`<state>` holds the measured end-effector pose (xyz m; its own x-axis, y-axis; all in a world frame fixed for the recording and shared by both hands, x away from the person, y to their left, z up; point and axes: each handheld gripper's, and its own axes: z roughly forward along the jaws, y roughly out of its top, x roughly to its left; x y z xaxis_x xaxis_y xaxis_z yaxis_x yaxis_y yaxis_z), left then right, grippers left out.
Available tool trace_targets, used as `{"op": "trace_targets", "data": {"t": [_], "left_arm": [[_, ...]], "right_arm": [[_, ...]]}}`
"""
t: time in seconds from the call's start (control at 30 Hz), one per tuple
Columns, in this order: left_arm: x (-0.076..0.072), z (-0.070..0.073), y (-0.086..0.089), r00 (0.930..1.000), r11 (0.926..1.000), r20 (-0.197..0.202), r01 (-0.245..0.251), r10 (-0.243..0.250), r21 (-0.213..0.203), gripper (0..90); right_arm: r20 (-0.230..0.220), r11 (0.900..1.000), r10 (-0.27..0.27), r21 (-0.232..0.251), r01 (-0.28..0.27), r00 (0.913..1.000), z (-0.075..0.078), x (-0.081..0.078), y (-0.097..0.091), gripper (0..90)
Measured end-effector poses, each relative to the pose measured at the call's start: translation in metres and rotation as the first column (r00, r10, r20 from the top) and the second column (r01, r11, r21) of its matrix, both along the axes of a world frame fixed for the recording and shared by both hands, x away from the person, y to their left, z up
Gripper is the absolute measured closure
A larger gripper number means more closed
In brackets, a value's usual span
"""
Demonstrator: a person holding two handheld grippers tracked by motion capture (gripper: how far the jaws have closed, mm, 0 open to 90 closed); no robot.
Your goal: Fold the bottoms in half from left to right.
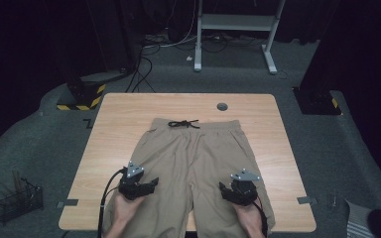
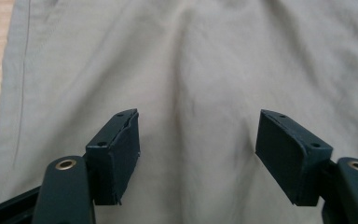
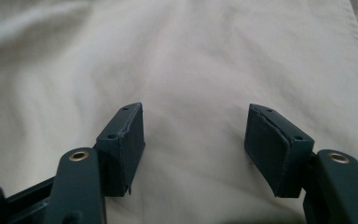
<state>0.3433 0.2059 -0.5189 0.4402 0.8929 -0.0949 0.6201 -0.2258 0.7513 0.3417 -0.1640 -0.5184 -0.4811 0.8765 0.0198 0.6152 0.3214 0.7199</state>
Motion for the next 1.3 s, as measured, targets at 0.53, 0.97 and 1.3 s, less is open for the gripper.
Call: {"op": "trace_targets", "data": {"t": [0.53,0.97,1.3], "left_arm": [[0.048,0.003,-0.013,0.9994,0.999,-0.021,-0.027,0.028,0.034,29.6],[0.043,-0.008,-0.017,0.9988,0.9952,0.043,-0.025,0.021,0.095,29.1],[0.026,-0.008,-0.016,0.999,0.9956,0.042,-0.016,0.012,0.092,29.1]], "right_arm": [[0.033,0.9996,-0.028,0.0,0.028,0.9991,0.004,0.053,0.004,36.6],[0.039,0.9978,-0.057,-0.031,0.058,0.9976,-0.005,0.049,0.007,36.5],[0.04,0.9971,-0.069,-0.03,0.071,0.9968,-0.005,0.025,0.007,36.5]]}}
